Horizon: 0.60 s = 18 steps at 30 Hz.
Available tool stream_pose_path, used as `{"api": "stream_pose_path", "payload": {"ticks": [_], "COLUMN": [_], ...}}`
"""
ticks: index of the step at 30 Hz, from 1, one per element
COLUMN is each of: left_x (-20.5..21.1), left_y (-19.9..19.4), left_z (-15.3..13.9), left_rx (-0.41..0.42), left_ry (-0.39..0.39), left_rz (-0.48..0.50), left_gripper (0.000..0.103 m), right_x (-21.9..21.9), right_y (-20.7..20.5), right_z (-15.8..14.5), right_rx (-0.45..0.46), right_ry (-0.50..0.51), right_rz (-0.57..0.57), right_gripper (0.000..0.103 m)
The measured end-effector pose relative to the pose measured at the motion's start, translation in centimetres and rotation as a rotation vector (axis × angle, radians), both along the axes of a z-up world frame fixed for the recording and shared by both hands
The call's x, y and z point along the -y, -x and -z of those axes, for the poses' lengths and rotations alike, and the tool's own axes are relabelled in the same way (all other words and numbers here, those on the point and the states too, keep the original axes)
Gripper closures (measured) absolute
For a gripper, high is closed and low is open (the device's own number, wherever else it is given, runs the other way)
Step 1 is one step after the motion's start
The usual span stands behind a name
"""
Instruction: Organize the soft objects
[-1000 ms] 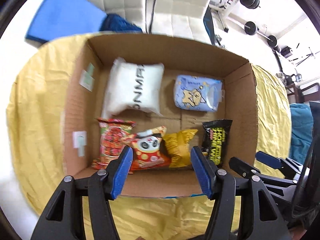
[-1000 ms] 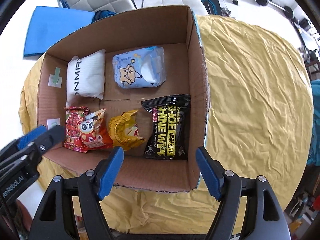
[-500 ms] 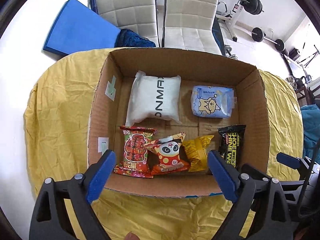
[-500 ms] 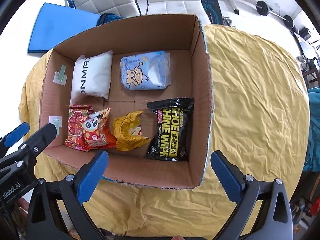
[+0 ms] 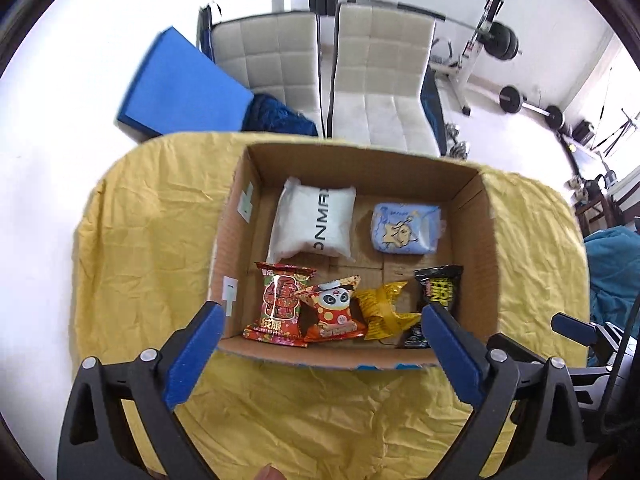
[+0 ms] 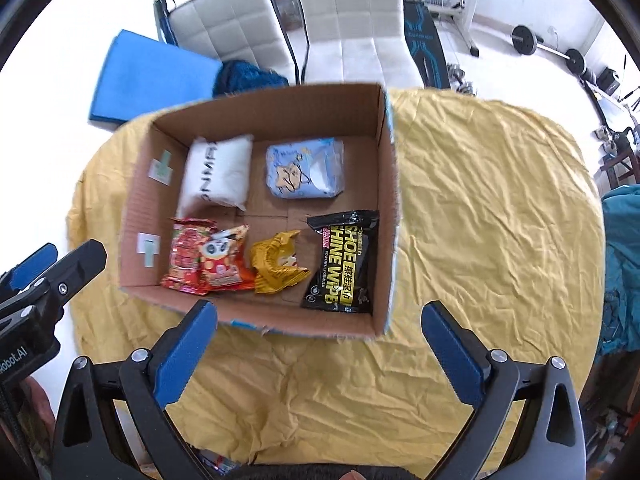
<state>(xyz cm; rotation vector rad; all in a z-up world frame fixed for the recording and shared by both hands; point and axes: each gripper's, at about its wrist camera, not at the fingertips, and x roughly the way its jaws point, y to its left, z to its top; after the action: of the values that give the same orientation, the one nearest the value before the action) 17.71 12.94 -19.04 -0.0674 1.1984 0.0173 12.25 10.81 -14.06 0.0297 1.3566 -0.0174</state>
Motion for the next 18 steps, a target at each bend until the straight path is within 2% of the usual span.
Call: {"api": "stream_pose_path", "payload": {"ticks": [9,14,16,18], "left_x": [-0.3,-0.2,-0.1,0.3], "left_y": [5.4,7.9,8.9,9.8], "left_z": [-8.5,-11.4,-12.3,-13.0], "left_rx": [0.121,0.162,0.169,0.176], "left_ry": [0.028,0.031,0.061,0.058], "left_rz": [-0.017,-0.03,-0.037,-0.034], "left_gripper": [0.002,0.002,0.002,0.002], "right_x": [-0.2,-0.6,-0.8,-1.1], "right_y": [6.2,9.4,10.6,11.5], "right_z": [-9.0,-12.7,-14.0,-15.0], "right_rx": [0.121,0.17,0.174,0.176], "right_ry": [-0.055,-0.062,-0.07,-0.074], "right_rz": [-0.037,-0.064,-0.077,-0.093], "right_gripper": [0.0,0.0,0.0,0.0]}}
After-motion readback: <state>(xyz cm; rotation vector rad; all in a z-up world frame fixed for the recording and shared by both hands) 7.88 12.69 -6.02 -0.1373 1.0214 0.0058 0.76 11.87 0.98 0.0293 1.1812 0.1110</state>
